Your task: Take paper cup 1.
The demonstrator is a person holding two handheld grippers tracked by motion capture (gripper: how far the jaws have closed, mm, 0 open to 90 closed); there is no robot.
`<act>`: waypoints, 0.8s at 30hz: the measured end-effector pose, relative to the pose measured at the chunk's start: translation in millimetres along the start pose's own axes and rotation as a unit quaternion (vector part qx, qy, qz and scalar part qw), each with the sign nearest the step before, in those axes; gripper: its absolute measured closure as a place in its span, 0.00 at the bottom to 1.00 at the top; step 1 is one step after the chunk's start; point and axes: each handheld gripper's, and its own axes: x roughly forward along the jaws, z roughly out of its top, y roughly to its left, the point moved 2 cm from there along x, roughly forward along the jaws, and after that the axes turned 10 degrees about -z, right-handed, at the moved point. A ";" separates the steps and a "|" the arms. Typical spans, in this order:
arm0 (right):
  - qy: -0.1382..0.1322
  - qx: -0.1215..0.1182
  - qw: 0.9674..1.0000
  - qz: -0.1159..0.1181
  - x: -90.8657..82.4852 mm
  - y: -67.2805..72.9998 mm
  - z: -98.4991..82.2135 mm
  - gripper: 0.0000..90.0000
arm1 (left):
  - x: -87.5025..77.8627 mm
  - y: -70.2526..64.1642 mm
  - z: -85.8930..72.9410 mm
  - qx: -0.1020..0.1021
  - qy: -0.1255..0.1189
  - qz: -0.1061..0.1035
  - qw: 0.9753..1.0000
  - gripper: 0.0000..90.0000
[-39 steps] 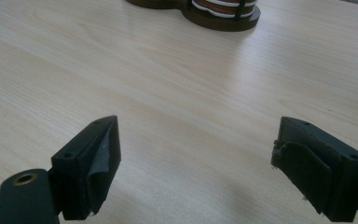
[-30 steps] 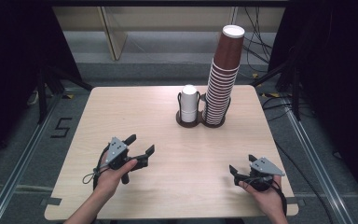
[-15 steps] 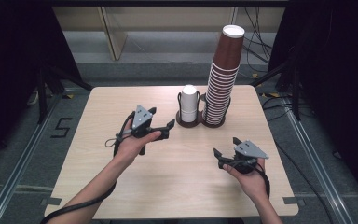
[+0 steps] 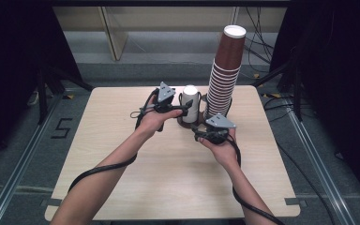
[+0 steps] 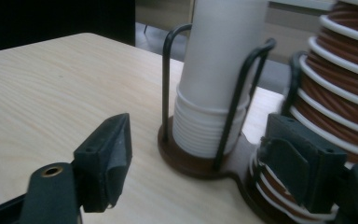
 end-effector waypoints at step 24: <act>0.043 0.061 0.997 -0.027 64.3 4.3 -10.1 0.33 | 38.0 16.4 -3.9 -0.014 0.029 0.028 0.999 0.28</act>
